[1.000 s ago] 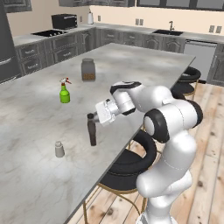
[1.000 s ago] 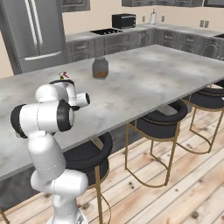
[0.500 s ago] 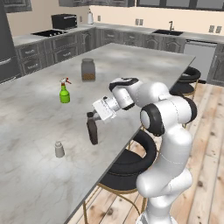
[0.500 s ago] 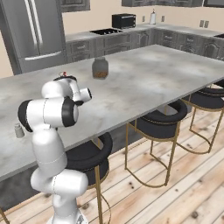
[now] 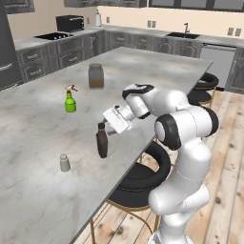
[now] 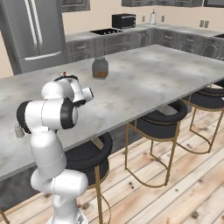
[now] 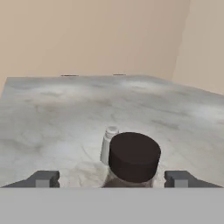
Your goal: Move the shaker and syrup bottle from the cabinet to the dining counter.
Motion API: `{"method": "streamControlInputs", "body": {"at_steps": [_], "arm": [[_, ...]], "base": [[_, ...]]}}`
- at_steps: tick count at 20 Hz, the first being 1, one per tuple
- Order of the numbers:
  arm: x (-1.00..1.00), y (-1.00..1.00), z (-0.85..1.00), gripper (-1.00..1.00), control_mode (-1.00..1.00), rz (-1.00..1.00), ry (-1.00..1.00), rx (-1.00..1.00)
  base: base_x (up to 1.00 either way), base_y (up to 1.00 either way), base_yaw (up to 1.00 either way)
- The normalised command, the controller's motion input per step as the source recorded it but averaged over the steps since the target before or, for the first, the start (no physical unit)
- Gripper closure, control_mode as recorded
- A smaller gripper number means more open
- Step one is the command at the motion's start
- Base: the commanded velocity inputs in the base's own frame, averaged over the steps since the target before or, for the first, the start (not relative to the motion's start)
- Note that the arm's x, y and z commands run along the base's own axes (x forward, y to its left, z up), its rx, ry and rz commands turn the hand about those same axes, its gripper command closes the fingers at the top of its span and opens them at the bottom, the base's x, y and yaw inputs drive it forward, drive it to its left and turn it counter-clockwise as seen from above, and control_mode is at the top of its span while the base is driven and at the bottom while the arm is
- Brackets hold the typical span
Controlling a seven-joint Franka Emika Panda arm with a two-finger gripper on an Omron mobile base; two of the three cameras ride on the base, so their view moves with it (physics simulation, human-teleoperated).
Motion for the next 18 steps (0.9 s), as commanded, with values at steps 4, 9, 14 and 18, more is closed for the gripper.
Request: {"method": "streamControlInputs", "body": {"at_steps": [4, 9, 14, 18], "arm": [[-0.39, -0.30, 0.11, -1.00, -1.00, 0.03, -0.14, 0.00], [-0.39, -0.27, 0.40, -1.00, -1.00, 0.00, -0.18, 0.00], [-0.50, -0.17, 0.72, -1.00, -1.00, 0.00, -0.27, -0.01], [-0.58, -0.19, 0.68, -1.00, -1.00, -0.01, -0.28, -0.06]], "base": [[0.00, 0.00, 0.00], [0.00, 0.00, 0.00], [0.00, 0.00, 0.00], [0.00, 0.00, 0.00]]}}
